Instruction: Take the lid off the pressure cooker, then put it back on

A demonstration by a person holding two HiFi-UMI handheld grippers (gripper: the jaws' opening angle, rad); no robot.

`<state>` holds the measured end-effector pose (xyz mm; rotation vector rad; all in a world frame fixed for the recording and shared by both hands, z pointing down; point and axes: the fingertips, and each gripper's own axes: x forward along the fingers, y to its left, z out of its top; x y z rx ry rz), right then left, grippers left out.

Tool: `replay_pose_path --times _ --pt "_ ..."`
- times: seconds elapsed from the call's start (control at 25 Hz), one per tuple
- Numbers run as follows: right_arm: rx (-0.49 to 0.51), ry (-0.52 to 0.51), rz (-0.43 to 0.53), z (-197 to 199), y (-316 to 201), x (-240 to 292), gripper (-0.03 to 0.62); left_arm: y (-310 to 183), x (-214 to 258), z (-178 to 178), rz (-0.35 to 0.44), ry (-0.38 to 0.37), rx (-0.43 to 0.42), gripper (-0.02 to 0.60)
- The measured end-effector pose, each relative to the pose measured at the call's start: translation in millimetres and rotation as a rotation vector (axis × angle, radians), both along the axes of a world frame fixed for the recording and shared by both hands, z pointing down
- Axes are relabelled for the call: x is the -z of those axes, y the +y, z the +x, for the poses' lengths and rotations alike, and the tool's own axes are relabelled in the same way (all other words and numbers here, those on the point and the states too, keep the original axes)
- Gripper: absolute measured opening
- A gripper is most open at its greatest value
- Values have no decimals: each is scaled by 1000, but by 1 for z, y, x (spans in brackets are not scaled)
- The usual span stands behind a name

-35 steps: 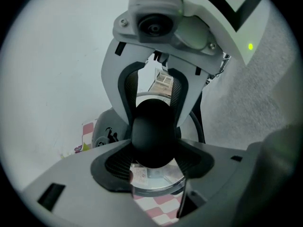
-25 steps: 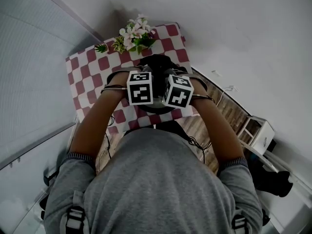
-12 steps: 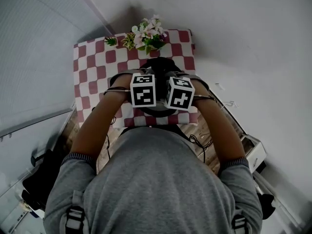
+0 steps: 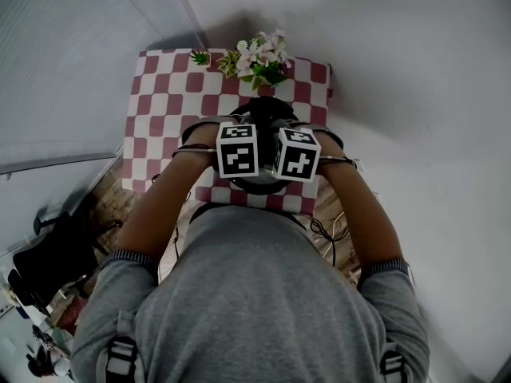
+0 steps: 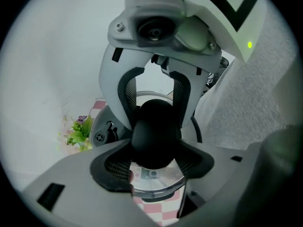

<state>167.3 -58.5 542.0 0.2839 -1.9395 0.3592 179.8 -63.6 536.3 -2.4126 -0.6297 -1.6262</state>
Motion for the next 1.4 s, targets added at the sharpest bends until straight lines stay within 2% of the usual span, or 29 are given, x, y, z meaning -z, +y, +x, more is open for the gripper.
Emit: replay_pose_path --times 0.44,0.6,0.84,1.08,1.24,1.4 --pt "225 13 -7 4 4 -3 311 1 0 0 3 -20 179 299" --pt "258 17 -4 3 1 -2 313 -1 0 0 6 -13 210 299" --pt "230 17 -13 3 2 0 315 -1 3 0 26 66 205 307" --pt "161 18 63 5 -6 4 348 -7 8 -3 83 145 225 318" --pt "83 -37 121 6 -9 22 350 -11 19 -8 117 235 272 316" --pt "-8 -99 178 9 -10 41 350 -16 39 -14 114 344 334 316"
